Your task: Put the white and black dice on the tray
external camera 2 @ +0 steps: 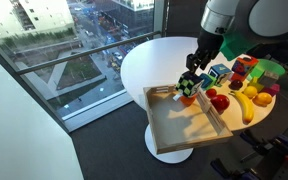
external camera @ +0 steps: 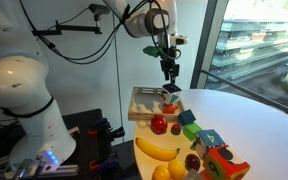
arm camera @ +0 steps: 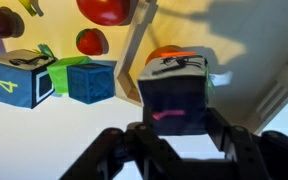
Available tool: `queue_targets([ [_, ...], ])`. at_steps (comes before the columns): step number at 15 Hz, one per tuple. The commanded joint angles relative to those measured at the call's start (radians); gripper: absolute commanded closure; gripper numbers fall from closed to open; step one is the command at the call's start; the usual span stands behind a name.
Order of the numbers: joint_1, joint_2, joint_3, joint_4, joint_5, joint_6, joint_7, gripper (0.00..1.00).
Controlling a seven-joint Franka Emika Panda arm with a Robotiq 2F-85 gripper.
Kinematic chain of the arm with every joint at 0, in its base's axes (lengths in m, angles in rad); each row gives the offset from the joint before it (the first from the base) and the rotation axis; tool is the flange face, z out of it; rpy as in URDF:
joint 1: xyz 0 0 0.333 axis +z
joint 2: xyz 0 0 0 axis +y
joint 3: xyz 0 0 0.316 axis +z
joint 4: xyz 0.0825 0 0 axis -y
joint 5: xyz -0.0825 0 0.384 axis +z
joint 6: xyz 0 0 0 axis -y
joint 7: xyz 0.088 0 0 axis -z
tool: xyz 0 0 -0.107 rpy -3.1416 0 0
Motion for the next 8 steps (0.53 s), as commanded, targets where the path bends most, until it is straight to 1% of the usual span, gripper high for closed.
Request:
queue_targets([
  [1,-0.003,-0.006,-0.009,-0.002,-0.015,-0.002,0.022,0.12],
  [2,-0.005,-0.006,-0.012,0.000,-0.009,-0.005,0.017,0.04],
  [3,-0.006,-0.006,-0.014,0.000,-0.006,-0.006,0.015,0.01],
  [5,-0.012,-0.011,-0.023,0.003,0.012,-0.012,-0.001,0.00],
  [8,-0.023,-0.021,-0.042,0.014,0.060,-0.055,-0.028,0.00],
])
